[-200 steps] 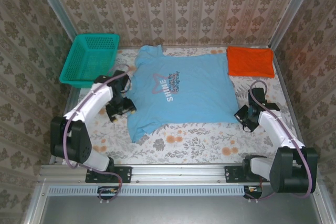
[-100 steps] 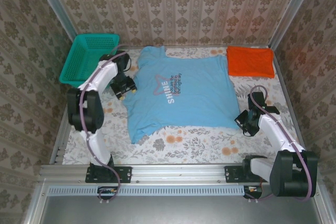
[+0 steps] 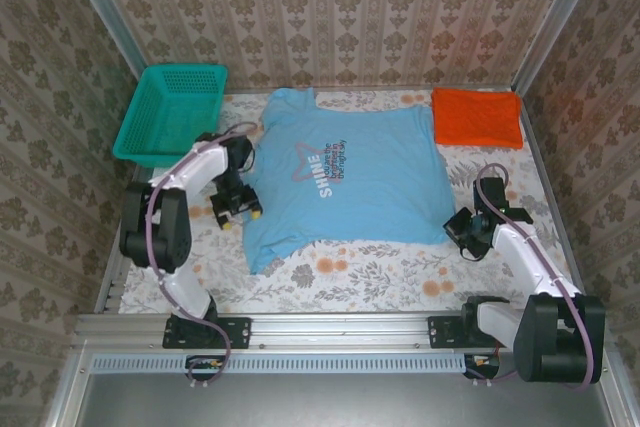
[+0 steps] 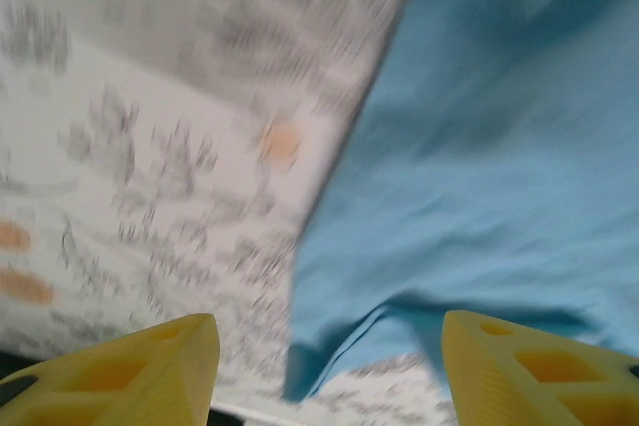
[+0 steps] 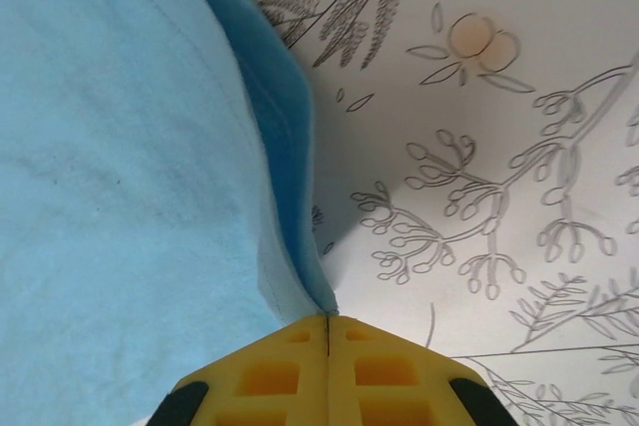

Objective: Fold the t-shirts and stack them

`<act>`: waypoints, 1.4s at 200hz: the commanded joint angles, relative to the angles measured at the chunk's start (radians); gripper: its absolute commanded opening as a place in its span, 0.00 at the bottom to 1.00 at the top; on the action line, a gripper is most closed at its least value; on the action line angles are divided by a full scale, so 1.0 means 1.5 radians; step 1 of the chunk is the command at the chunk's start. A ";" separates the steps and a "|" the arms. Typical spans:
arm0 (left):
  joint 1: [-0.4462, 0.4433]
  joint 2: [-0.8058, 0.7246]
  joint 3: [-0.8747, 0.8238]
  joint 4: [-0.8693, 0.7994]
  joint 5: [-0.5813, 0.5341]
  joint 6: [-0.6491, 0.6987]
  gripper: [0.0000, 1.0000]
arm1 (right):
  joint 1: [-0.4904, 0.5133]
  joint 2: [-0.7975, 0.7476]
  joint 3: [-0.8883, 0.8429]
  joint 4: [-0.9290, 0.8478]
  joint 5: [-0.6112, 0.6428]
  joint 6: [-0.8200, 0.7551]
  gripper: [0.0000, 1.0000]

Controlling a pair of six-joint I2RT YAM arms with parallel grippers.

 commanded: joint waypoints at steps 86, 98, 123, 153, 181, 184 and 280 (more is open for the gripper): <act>-0.069 -0.076 -0.254 0.115 0.188 -0.121 0.46 | 0.013 0.003 -0.003 0.030 -0.053 -0.025 0.00; -0.070 -0.077 -0.269 0.135 0.188 -0.129 0.44 | 0.014 0.001 0.000 0.026 -0.053 -0.028 0.00; -0.071 -0.062 -0.280 0.169 0.176 -0.130 0.27 | 0.017 -0.002 -0.003 0.025 -0.053 -0.029 0.00; -0.070 -0.051 -0.268 0.165 0.144 -0.116 0.04 | 0.017 -0.008 0.002 0.013 -0.048 -0.032 0.00; -0.072 -0.072 -0.212 0.112 0.085 -0.081 0.11 | 0.017 -0.011 0.014 0.009 -0.045 -0.031 0.00; -0.072 -0.075 -0.205 0.103 0.077 -0.078 0.17 | 0.018 -0.010 0.015 0.010 -0.045 -0.030 0.00; -0.017 -0.276 -0.277 0.062 0.152 -0.339 0.76 | 0.040 -0.030 0.017 -0.015 -0.045 -0.038 0.00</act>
